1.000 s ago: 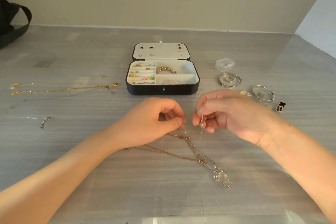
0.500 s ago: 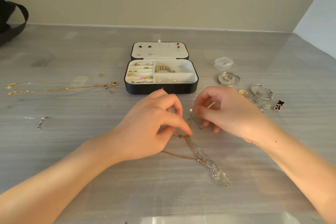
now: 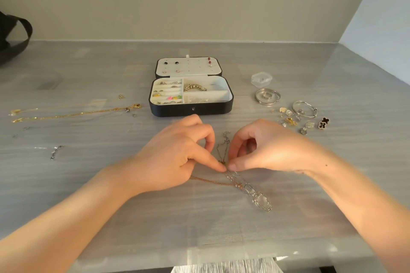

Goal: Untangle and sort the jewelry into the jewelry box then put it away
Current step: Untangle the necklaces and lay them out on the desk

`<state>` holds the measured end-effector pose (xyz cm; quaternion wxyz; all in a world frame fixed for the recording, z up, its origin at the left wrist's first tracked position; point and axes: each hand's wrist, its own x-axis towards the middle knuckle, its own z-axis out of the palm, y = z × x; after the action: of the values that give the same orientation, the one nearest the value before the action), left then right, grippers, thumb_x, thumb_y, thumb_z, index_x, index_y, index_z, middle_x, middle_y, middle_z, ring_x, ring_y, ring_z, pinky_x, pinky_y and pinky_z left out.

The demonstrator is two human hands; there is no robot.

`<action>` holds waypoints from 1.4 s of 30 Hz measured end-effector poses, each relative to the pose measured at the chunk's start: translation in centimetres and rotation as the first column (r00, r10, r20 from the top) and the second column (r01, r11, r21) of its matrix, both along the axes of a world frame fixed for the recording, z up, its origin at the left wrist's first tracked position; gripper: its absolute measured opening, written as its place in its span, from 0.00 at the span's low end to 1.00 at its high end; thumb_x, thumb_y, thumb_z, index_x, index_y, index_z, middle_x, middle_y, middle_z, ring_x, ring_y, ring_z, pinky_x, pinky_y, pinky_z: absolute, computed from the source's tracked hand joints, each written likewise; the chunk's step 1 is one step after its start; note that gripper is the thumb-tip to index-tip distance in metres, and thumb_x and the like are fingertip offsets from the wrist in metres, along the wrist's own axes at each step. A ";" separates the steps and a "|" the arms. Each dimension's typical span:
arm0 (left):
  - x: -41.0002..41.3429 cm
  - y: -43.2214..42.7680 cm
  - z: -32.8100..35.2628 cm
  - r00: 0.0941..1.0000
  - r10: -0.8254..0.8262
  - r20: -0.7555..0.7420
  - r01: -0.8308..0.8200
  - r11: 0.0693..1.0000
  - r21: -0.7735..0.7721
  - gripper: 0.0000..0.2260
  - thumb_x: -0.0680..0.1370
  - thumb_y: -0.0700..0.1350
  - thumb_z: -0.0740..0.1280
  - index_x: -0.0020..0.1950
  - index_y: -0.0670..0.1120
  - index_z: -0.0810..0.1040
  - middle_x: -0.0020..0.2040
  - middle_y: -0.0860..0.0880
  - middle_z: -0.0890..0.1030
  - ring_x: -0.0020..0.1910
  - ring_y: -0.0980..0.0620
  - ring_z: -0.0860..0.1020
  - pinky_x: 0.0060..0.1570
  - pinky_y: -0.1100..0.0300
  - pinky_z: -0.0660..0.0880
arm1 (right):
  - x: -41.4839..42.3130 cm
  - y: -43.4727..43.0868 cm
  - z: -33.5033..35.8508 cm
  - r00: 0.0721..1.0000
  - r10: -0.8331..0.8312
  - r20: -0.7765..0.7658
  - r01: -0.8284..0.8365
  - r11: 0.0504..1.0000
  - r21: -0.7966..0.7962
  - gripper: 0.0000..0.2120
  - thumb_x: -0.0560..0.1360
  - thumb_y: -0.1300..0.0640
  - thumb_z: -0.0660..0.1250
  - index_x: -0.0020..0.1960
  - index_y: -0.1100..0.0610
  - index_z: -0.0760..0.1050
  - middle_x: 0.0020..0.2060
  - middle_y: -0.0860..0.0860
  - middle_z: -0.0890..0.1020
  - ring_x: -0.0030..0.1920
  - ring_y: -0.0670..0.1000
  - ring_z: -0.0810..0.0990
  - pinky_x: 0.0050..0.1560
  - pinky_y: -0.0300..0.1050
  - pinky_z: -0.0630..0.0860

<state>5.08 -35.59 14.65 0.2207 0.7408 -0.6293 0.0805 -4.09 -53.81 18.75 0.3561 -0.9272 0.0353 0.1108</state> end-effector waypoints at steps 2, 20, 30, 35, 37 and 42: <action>0.0 0.0 -0.1 1.000 -0.006 -0.013 0.006 1.000 -0.004 0.26 0.66 0.30 0.61 0.49 0.60 0.83 0.40 0.55 0.73 0.41 0.58 0.63 0.38 0.58 0.68 | -0.1 0.2 -0.1 1.000 0.001 0.001 -0.001 1.000 -0.026 0.05 0.66 0.55 0.75 0.39 0.53 0.81 0.27 0.43 0.76 0.26 0.39 0.70 0.26 0.31 0.64; 0.2 0.0 -0.8 1.000 0.009 0.001 -0.009 1.000 0.008 0.27 0.67 0.33 0.54 0.51 0.58 0.82 0.40 0.54 0.72 0.41 0.59 0.63 0.37 0.61 0.67 | -0.4 0.8 0.5 0.997 0.064 -0.045 -0.069 0.989 -0.132 0.06 0.68 0.52 0.73 0.42 0.53 0.79 0.32 0.45 0.78 0.33 0.45 0.74 0.36 0.41 0.69; 0.4 0.2 -0.7 1.000 -0.017 -0.001 0.017 1.000 0.000 0.27 0.65 0.29 0.60 0.51 0.56 0.83 0.38 0.52 0.73 0.40 0.57 0.65 0.37 0.59 0.68 | 0.1 0.7 0.1 0.999 0.036 -0.023 -0.038 0.993 -0.109 0.08 0.67 0.55 0.75 0.36 0.49 0.76 0.28 0.43 0.74 0.30 0.41 0.71 0.31 0.34 0.65; 0.5 0.4 -0.9 0.999 -0.027 -0.021 0.027 1.000 0.000 0.27 0.66 0.29 0.60 0.52 0.57 0.82 0.40 0.57 0.70 0.41 0.57 0.65 0.38 0.59 0.69 | 0.3 0.6 -0.1 0.999 0.030 -0.030 -0.032 0.997 -0.075 0.06 0.67 0.57 0.76 0.40 0.52 0.79 0.30 0.45 0.75 0.32 0.43 0.71 0.33 0.36 0.66; 0.7 0.4 -0.9 0.998 -0.038 -0.041 0.038 0.999 0.009 0.28 0.66 0.29 0.59 0.52 0.57 0.82 0.41 0.57 0.69 0.41 0.59 0.64 0.40 0.63 0.66 | 0.3 0.6 0.0 0.999 0.021 -0.024 -0.023 0.995 -0.097 0.05 0.67 0.57 0.75 0.40 0.52 0.79 0.29 0.44 0.74 0.30 0.42 0.70 0.31 0.35 0.65; 0.7 0.5 -0.6 0.996 -0.051 -0.068 0.051 0.999 0.007 0.28 0.66 0.28 0.59 0.52 0.57 0.83 0.41 0.57 0.69 0.41 0.59 0.65 0.41 0.67 0.64 | -0.4 1.1 0.1 0.998 -0.065 0.014 0.066 0.978 -0.199 0.06 0.68 0.57 0.72 0.34 0.50 0.78 0.28 0.46 0.76 0.30 0.45 0.72 0.29 0.36 0.66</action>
<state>5.77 -35.10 14.03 0.2409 0.7277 -0.6404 0.0471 -4.54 -52.72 18.89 0.2648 -0.9570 0.0755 0.0915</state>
